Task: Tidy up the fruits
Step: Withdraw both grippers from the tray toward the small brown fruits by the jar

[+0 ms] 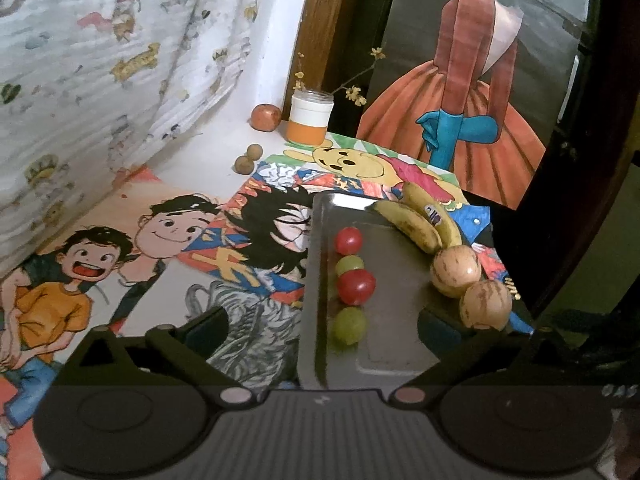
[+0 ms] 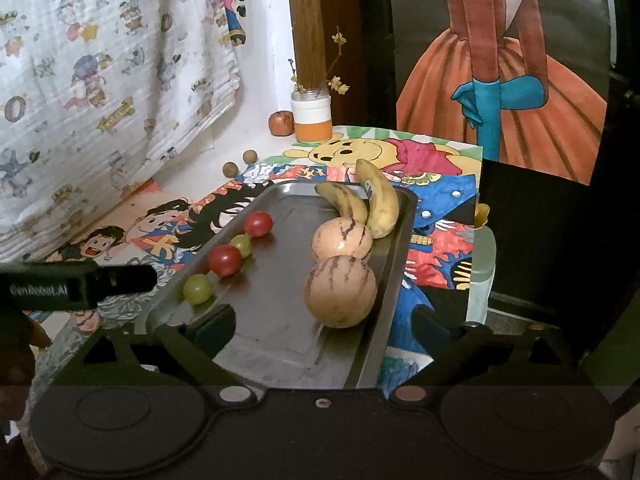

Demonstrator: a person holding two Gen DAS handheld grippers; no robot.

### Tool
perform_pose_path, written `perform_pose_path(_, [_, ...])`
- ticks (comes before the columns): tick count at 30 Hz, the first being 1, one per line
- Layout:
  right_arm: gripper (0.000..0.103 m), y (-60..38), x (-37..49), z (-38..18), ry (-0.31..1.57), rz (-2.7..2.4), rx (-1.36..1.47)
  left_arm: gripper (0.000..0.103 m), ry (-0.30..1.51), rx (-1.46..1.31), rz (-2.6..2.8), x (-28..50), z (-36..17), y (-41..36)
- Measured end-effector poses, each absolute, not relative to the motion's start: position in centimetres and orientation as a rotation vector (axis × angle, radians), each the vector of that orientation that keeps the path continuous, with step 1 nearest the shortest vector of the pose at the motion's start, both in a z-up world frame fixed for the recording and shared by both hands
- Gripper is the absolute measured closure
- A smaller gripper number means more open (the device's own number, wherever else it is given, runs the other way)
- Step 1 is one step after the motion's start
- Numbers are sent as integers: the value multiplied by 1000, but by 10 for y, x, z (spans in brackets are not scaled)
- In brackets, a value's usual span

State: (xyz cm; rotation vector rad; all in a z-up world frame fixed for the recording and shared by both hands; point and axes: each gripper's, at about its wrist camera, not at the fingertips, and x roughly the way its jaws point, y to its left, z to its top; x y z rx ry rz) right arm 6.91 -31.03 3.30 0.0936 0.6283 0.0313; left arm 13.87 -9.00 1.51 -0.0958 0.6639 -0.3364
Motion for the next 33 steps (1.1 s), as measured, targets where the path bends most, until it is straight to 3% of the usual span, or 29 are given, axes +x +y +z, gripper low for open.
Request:
perform_pose_path(3, [1, -306, 61, 37, 637, 27, 88, 0, 656, -71, -340, 131, 14, -85])
perform_pose_path(20, [1, -270, 23, 43, 753, -12, 60, 0, 668, -6, -378, 91, 21, -48])
perform_pose_path(33, [1, -245, 15, 41, 836, 51, 97, 0, 783, 30, -303, 83, 17, -22])
